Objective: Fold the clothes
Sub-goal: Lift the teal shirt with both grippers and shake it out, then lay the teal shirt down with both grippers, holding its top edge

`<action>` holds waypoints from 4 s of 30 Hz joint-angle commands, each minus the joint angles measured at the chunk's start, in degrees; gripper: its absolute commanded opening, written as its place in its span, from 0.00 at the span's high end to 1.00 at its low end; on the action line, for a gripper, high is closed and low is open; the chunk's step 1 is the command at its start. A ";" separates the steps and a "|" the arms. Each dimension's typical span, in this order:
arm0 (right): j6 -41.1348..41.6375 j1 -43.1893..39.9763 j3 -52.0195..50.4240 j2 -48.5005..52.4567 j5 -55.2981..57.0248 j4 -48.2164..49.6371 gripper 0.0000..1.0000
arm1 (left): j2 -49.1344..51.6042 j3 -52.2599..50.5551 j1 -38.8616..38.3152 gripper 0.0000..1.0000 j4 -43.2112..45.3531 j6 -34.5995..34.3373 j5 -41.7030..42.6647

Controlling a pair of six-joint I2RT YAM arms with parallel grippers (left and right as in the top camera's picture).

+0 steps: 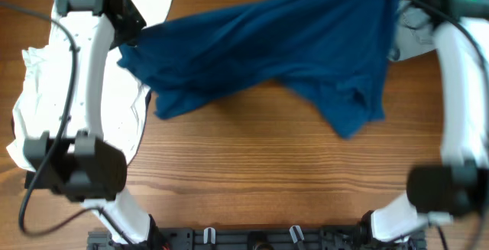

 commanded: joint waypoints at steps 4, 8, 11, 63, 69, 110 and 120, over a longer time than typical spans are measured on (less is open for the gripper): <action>-1.88 -0.74 0.96 -13.55 1.70 -6.78 0.96 | -17.49 0.94 0.09 0.96 2.21 0.94 -1.33; -0.13 -4.02 1.01 -20.70 1.68 -8.96 0.96 | -26.18 0.94 0.11 0.96 3.82 3.37 -0.94; 1.79 -11.58 1.11 -28.96 0.57 -8.98 0.96 | -35.36 0.94 0.11 0.96 7.08 5.05 -0.92; -4.70 2.25 18.58 34.93 -8.37 -2.43 0.96 | 12.90 0.92 -1.49 0.13 33.00 9.70 5.27; -4.74 1.97 18.58 34.93 -8.41 -3.72 0.96 | 11.54 0.92 -2.40 0.00 27.19 14.29 5.31; -4.90 1.97 18.56 34.93 -7.76 -5.49 0.96 | 30.56 0.94 2.91 0.58 22.64 18.73 20.81; -4.90 1.97 18.56 34.93 -7.76 -5.51 0.96 | 24.74 0.94 2.47 0.49 21.70 18.75 18.67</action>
